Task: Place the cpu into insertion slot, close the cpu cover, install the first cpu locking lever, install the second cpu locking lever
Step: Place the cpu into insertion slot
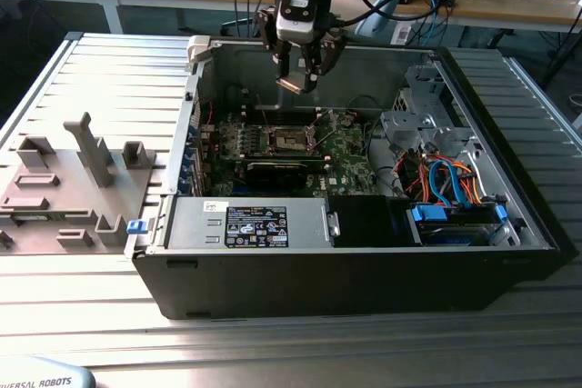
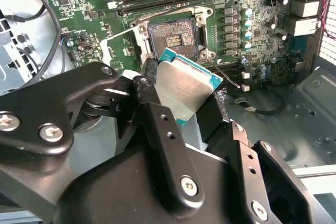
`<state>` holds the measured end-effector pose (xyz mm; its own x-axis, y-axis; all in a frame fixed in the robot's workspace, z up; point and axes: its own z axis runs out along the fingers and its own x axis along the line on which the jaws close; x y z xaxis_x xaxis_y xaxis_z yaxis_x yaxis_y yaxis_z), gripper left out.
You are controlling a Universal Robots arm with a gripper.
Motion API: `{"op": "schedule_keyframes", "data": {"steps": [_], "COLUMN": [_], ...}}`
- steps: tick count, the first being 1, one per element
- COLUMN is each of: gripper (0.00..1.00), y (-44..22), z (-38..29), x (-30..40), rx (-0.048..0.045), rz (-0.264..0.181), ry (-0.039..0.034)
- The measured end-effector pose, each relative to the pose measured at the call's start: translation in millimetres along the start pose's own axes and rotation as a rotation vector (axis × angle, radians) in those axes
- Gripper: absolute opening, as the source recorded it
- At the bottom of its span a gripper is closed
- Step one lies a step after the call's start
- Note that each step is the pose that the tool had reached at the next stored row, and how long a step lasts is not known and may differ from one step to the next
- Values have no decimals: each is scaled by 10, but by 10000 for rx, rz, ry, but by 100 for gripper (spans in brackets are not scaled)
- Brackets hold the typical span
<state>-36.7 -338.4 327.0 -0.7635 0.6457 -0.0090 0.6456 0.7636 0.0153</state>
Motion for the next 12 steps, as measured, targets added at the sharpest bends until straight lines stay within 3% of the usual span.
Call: {"op": "schedule_keyframes", "data": {"steps": [12], "gripper": [54], "y": [0], "z": [4], "x": [0], "rx": [1], "rz": [134], "ry": [-2]}}
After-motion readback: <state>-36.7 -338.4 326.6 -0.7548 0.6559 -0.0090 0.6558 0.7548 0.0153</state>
